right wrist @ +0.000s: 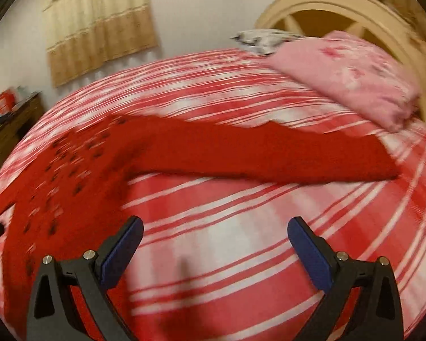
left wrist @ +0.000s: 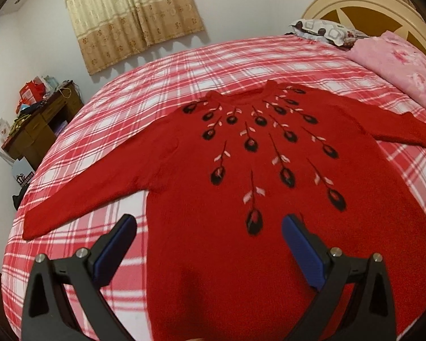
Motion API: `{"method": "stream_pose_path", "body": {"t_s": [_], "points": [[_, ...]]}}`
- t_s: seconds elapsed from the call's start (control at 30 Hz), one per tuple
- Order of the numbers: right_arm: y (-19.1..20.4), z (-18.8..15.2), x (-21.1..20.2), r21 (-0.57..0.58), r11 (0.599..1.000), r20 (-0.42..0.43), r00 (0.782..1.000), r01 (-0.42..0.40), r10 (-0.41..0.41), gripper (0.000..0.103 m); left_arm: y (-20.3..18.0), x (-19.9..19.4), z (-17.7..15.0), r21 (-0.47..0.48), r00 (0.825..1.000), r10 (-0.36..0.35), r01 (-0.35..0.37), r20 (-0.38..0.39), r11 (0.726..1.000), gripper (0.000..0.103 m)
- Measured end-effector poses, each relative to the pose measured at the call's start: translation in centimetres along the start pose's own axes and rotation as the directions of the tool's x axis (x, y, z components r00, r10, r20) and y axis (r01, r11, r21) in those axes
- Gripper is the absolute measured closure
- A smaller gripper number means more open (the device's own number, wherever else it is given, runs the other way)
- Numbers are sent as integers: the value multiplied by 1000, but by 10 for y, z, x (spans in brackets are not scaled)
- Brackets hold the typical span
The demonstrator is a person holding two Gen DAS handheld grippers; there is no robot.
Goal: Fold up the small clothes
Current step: 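Move the right gripper to the sweater's sleeve cuff and close on it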
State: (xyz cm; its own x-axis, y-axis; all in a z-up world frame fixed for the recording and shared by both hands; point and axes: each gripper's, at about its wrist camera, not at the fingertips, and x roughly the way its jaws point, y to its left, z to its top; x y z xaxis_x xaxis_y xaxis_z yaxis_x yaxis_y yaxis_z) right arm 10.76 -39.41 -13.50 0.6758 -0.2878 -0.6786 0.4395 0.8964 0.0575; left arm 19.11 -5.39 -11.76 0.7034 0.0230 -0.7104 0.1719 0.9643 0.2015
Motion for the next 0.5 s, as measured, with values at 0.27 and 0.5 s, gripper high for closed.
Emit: {"method": "stream_pose_path", "body": {"t_s": [0.27,0.5], "points": [[-93,40,21,168,978,-18,992,123,-121,18,-3,21,18,-24,999,-41,41,0,999,0],[-155,60,25,262,942,-23,977,211,-212,24,-10,44,28,-31,996,-74,73,-40,997,0]]}}
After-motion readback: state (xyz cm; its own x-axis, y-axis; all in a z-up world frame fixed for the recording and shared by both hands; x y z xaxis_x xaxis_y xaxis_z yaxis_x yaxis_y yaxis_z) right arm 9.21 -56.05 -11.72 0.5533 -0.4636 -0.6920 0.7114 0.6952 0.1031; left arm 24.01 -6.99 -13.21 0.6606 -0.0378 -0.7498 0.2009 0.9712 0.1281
